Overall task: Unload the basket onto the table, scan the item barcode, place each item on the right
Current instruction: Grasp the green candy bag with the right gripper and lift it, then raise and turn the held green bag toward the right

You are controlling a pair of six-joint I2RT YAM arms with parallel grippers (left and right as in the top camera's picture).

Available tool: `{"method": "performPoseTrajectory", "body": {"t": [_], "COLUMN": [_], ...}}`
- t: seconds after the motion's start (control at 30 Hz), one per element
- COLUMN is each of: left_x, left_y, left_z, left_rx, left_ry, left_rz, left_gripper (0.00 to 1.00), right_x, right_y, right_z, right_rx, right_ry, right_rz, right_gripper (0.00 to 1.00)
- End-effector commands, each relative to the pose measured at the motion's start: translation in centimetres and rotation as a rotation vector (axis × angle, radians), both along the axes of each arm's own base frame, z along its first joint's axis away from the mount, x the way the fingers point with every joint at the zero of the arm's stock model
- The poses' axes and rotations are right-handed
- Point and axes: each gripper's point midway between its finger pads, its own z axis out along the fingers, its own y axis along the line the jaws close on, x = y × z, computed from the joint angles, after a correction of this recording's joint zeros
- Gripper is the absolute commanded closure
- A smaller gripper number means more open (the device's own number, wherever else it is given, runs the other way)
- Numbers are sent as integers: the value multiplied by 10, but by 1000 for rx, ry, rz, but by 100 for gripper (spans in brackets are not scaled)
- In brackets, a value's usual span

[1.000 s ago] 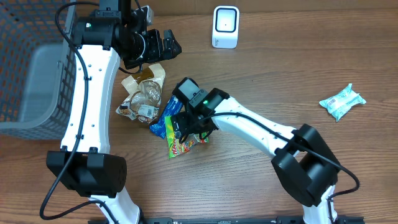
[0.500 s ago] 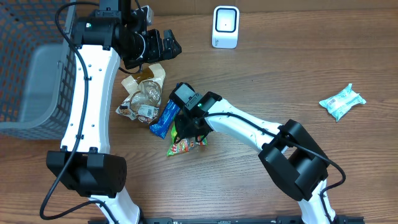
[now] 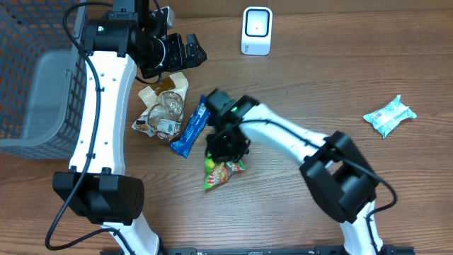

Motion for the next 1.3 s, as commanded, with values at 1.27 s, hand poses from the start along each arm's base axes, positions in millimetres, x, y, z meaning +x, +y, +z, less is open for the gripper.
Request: {"method": "performPoseTrajectory", "body": {"t": [1.27], "left_x": [0], "left_y": [4], "left_z": [9], "left_rx": [11], "left_ry": [-32], "left_rz": [-4], "left_gripper": [0], "right_x": [59], "right_y": [-125], "right_z": [248], "right_rx": [1048], "right_ry": [280], "right_rz": [-318], "right_gripper": [97]}}
